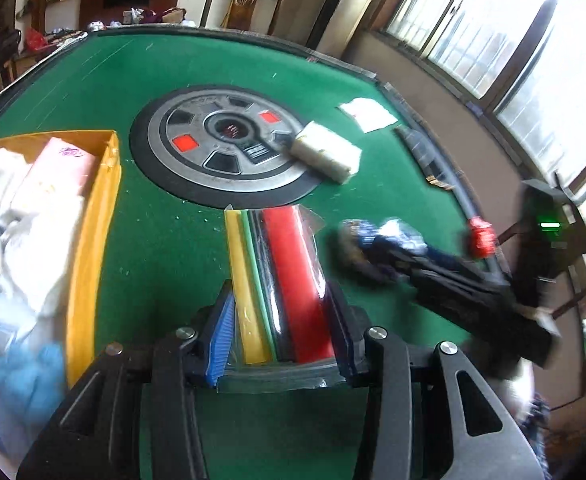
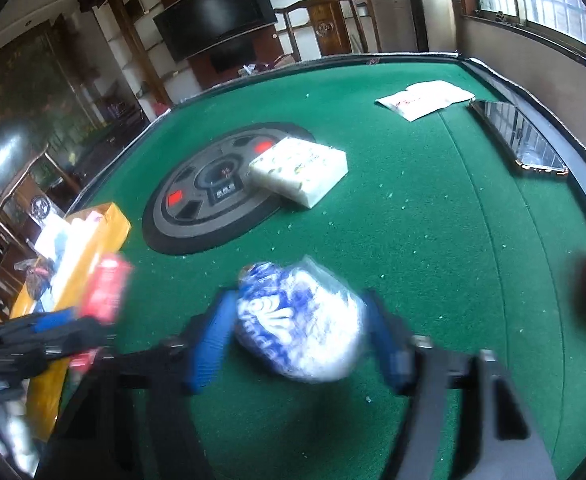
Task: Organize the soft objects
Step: 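Grasp the striped sponge pack with the left tool while the right tool holds the Vinda pack, then carry the sponge pack and Vinda pack over the tray with both tools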
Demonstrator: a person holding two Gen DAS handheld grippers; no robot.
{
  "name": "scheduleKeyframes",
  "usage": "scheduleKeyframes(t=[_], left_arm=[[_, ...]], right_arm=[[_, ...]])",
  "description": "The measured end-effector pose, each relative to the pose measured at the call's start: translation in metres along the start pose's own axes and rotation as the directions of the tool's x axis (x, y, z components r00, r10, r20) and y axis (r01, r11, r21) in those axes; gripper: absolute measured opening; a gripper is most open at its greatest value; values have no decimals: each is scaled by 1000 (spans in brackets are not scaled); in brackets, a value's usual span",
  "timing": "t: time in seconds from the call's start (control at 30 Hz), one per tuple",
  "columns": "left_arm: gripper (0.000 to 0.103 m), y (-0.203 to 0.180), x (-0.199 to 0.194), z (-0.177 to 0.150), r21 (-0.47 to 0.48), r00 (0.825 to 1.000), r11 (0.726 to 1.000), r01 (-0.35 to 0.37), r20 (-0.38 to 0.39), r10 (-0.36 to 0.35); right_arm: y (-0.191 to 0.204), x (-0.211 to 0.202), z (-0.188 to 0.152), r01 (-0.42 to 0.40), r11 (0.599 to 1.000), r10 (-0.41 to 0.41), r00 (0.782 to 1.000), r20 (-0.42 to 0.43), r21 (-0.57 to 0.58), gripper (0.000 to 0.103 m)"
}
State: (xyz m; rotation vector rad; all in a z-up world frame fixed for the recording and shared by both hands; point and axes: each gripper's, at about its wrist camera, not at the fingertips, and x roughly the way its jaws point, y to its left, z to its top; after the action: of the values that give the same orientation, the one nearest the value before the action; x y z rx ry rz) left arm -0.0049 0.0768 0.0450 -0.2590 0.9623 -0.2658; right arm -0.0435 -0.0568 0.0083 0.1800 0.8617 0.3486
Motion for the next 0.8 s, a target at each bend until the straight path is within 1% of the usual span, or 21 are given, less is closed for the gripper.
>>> scheduleKeyframes(t=[0.1, 0.17, 0.2, 0.23, 0.27, 0.37, 0.43, 0.5, 0.6, 0.67, 0.7, 0.73, 0.8], left_arm=[[40, 7, -35, -8, -13, 998, 999, 44, 38, -43], [41, 19, -59, -15, -28, 996, 998, 53, 70, -51], [41, 30, -76, -20, -41, 995, 998, 47, 93, -43], [41, 38, -85, -23, -51, 994, 998, 40, 106, -34], [41, 51, -99, -29, -70, 992, 997, 17, 125, -8], [41, 91, -131, -48, -135, 983, 988, -71, 157, 92], [41, 117, -143, -61, -190, 977, 974, -122, 151, 152], [41, 138, -149, -73, -227, 971, 960, -163, 137, 197], [41, 165, -148, -87, -270, 964, 939, -215, 98, 249], [42, 177, -143, -93, -294, 958, 924, -245, 71, 277], [44, 182, -138, -95, -303, 953, 914, -269, 51, 298], [48, 184, -132, -96, -306, 948, 907, -291, 34, 316], [50, 190, -124, -98, -312, 942, 895, -318, 5, 336]], right_arm=[[0, -2, -1, 1, 1000, -1, 1000, 10, 0, 55], [0, -2, -1, 4, 1000, -4, 1000, 14, 6, 55], [-1, -3, -2, 10, 1000, -10, 1000, 16, 9, 55], [-2, -3, -2, 15, 1000, -15, 1000, 19, 13, 55], [-2, -3, -2, 18, 1000, -19, 1000, 21, 15, 55], [-2, -4, -2, 25, 1000, -26, 999, 23, 15, 55], [0, -5, -1, 30, 999, -30, 999, 20, 13, 55], [2, -9, -1, 15, 1000, -16, 1000, 16, 23, 55], [14, -21, -2, -52, 998, 51, 999, 8, 45, 55], [32, -30, -2, -102, 994, 102, 995, 3, 30, 55], [43, -34, -2, -123, 992, 123, 992, -1, 13, 55], [58, -38, -2, -149, 989, 149, 989, -6, -10, 55], [85, -44, -3, -199, 978, 198, 980, -17, -54, 55]])
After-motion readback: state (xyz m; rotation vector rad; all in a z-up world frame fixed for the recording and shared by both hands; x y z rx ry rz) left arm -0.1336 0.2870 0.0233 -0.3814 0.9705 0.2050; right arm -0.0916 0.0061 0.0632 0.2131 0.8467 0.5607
